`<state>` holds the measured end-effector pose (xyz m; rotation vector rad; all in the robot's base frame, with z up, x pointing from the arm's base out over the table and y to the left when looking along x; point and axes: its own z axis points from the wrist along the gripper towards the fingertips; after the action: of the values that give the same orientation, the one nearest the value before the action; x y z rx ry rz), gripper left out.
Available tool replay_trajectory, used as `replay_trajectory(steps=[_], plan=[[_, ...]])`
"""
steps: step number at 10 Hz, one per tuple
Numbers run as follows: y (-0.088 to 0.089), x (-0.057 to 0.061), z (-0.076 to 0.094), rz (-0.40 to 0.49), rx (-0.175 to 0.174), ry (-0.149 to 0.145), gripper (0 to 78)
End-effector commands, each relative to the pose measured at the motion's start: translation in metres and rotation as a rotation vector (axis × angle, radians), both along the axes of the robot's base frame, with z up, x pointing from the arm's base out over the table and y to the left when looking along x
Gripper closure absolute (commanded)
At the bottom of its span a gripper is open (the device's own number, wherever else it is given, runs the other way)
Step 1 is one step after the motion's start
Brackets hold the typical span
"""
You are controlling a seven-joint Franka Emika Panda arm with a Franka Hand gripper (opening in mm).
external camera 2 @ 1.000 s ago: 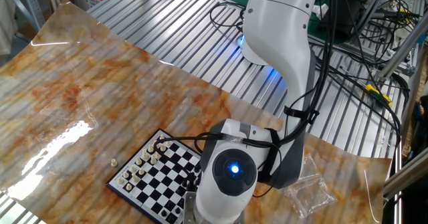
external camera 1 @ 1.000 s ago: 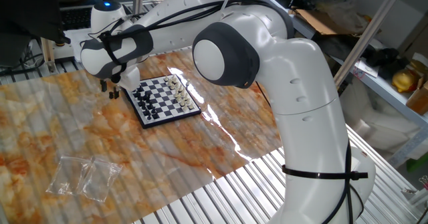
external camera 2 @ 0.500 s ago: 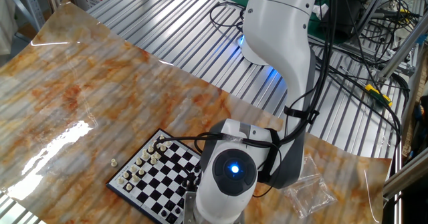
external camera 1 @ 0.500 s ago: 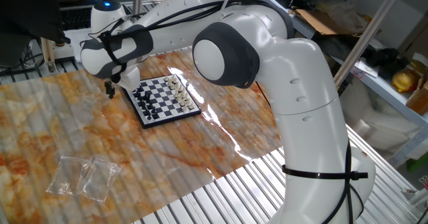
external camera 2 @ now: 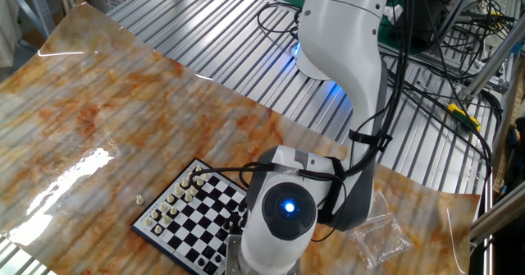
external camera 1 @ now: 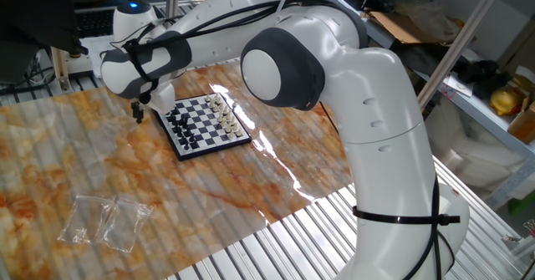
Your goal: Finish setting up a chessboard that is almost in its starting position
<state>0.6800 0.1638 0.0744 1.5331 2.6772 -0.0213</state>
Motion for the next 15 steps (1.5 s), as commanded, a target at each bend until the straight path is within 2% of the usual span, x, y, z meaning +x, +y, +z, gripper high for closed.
replay_trajectory(steps=[1,8,11,15], plan=[[-0.002,-0.002,0.008,0.009,-0.014,-0.004,76.4],[-0.006,-0.005,0.019,0.063,-0.012,-0.001,76.4],[-0.01,-0.007,0.031,0.1,0.003,0.004,76.4],[-0.017,-0.01,0.045,0.142,-0.004,0.009,76.4]])
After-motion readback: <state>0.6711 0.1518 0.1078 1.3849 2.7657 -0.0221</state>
